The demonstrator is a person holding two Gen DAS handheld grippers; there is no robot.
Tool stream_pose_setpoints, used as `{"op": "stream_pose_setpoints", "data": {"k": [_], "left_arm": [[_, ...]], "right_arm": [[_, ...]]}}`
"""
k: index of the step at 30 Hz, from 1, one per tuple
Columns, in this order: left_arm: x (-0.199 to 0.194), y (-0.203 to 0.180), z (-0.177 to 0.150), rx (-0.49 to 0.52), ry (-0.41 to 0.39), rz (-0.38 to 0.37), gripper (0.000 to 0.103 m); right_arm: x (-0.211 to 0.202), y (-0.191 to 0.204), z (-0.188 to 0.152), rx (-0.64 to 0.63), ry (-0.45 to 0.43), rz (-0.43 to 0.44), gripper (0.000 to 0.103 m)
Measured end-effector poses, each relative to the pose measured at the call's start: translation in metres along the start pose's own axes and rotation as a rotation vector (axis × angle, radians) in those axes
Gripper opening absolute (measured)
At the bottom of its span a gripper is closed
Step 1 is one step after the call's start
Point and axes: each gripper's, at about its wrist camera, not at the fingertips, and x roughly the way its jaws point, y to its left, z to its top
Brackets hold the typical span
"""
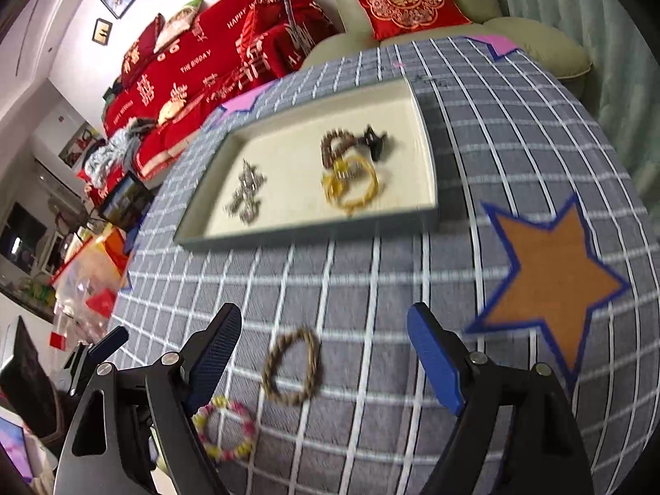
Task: Organize jewelry
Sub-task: 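Move both tools toward the beaded and braided bracelets on the tablecloth, then grasp the pink-and-yellow beaded bracelet with the left tool while the right tool grasps the braided brown bracelet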
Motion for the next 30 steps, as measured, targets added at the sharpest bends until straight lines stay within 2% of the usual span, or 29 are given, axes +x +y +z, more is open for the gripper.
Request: {"op": "stream_pose_setpoints", "data": {"k": [8, 13, 17, 23, 24, 28, 30], "left_arm": [[-0.007, -0.024, -0.029, 0.071, 0.018, -0.006, 0.103], [-0.004, -0.023, -0.037, 0.052, 0.032, 0.018, 0.103], [-0.001, -0.013, -0.04, 0.018, 0.052, 0.052, 0.103], [0.007, -0.01, -0.037, -0.005, 0.076, 0.052, 0.103], [0.009, -0.012, -0.036, 0.006, 0.08, 0.052, 0.099], [0.016, -0.021, -0.038, 0.038, 0.097, 0.056, 0.099], [0.018, -0.024, -0.039, 0.044, 0.1, 0.048, 0.091]], "right_arm": [[0.004, 0.001, -0.032, -0.022, 0.054, -0.043, 0.085], [0.009, 0.009, -0.042, -0.088, 0.075, -0.111, 0.085], [0.01, 0.012, -0.046, -0.112, 0.083, -0.126, 0.085], [0.013, 0.012, -0.046, -0.121, 0.081, -0.159, 0.085], [0.014, 0.013, -0.047, -0.127, 0.08, -0.17, 0.085], [0.024, 0.017, -0.044, -0.157, 0.089, -0.206, 0.084], [0.03, 0.02, -0.044, -0.177, 0.1, -0.211, 0.078]]}}
